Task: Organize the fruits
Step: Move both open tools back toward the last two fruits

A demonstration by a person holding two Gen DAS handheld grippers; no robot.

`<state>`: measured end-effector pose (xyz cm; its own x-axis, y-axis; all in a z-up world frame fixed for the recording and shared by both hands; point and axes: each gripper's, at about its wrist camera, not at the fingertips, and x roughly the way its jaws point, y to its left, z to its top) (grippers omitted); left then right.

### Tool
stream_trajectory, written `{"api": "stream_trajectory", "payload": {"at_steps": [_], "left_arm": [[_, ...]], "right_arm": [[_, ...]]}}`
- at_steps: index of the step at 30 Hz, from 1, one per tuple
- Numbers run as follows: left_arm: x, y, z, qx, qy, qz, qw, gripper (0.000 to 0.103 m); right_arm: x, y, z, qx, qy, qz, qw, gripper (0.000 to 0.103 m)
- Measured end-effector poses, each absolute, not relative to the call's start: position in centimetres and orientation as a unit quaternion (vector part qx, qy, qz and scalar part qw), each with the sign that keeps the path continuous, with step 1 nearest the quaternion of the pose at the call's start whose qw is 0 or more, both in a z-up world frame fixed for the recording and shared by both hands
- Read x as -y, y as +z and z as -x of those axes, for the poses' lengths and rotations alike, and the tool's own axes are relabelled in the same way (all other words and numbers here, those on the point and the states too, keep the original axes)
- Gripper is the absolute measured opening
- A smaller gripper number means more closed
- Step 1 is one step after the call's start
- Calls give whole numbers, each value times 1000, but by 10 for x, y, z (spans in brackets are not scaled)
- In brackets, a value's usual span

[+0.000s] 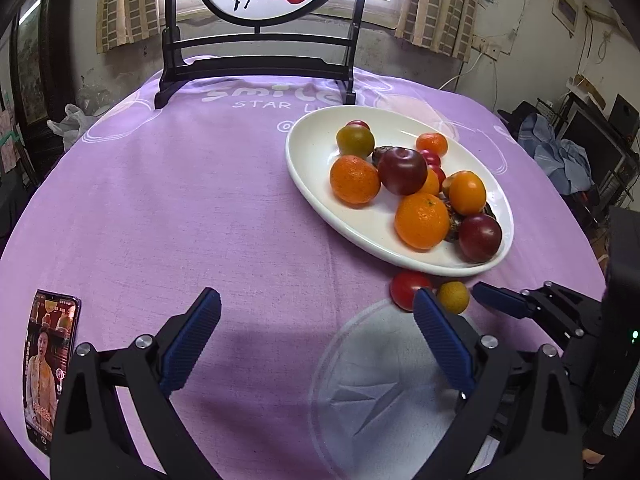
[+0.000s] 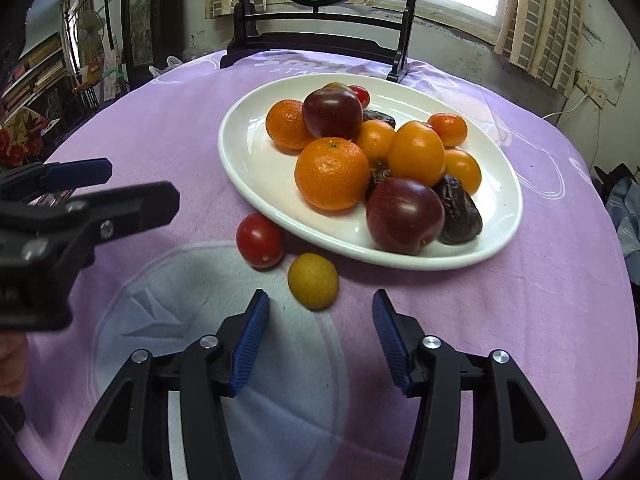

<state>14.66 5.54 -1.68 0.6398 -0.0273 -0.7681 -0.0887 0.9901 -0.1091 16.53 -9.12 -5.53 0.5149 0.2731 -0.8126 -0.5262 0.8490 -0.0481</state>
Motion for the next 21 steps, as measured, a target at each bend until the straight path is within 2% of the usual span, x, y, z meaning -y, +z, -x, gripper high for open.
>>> {"api": "stream_trajectory", "payload": {"at_steps": [5,10,21], "left_arm": [[-54,-19,-147,-429,15,69,900,95],[-54,-20,-149,-431,15,69,900,95],[-44,-27,-150,-436,7,54,898,95]], "right_arm": [[85,-54,-173,-435,233,138,859,40],[80,-53,-170,-432,240,142,858,25],[132,-37,-153,-429,219,83,872,25]]}}
